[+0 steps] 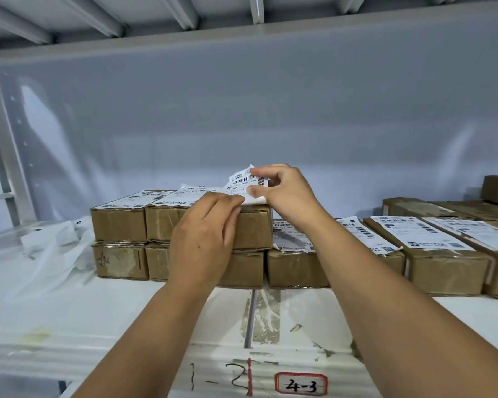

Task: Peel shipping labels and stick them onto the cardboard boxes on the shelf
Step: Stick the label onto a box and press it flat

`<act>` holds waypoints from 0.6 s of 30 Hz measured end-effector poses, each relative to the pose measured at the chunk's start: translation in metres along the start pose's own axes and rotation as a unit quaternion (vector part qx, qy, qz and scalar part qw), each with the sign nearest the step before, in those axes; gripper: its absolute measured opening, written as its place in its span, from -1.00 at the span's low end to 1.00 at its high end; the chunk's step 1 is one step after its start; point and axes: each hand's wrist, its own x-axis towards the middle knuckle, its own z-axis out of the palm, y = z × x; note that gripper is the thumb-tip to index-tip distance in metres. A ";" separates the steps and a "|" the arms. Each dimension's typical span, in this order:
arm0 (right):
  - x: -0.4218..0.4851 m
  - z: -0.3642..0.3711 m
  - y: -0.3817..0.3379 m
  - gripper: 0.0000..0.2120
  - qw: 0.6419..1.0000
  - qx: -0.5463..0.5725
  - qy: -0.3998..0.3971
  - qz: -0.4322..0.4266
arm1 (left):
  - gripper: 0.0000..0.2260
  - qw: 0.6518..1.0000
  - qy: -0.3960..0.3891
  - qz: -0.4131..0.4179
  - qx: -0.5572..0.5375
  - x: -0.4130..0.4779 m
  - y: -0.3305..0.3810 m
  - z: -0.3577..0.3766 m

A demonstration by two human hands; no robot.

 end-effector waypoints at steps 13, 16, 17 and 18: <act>-0.003 -0.003 -0.002 -0.54 0.999 -0.040 -0.015 -0.010 | -0.72 0.999 -0.040 0.007 -0.036 -0.001 0.001 -0.002; -0.004 -0.003 -0.003 -0.52 0.999 -0.037 -0.023 -0.009 | -0.74 0.998 -0.048 0.009 -0.027 -0.001 0.001 -0.002; -0.004 -0.003 -0.004 -0.52 0.999 -0.040 -0.028 -0.009 | -0.76 0.998 -0.054 0.012 -0.021 -0.001 0.001 -0.002; -0.004 -0.003 -0.005 -0.51 0.998 -0.044 -0.033 -0.009 | -0.77 0.998 -0.060 0.018 -0.012 -0.001 0.001 -0.001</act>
